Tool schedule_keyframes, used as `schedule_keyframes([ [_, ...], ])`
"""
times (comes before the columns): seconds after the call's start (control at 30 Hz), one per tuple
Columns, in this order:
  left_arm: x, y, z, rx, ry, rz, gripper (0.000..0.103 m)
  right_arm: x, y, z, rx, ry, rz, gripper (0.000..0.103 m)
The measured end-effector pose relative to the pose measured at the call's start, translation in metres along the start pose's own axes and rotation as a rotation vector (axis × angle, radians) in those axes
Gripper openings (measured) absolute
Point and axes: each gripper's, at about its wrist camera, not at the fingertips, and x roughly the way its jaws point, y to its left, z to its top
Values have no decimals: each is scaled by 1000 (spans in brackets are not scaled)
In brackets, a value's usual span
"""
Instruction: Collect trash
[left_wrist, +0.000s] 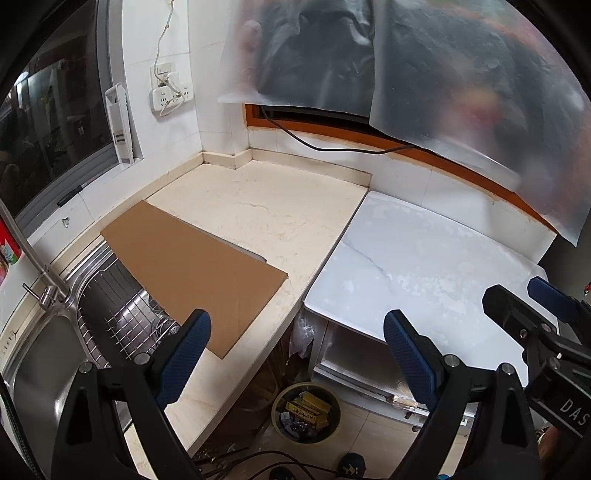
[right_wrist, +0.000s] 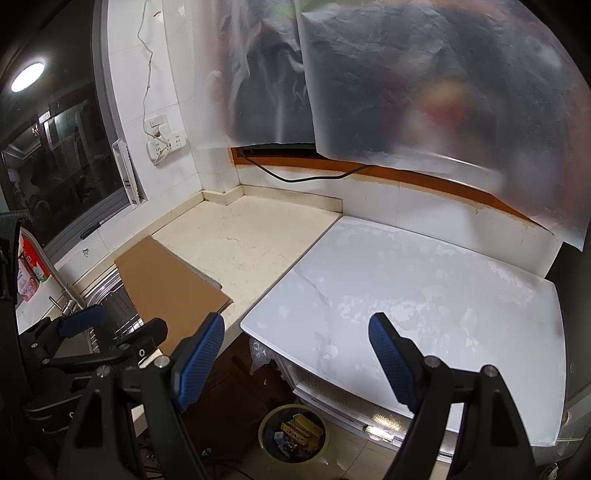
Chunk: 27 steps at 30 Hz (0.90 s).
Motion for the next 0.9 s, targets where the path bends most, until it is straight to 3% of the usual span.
schedule_keyframes([
  [0.9, 5, -2, -4, -7, 19, -5, 94, 9, -4, -7, 7, 76, 1, 81],
])
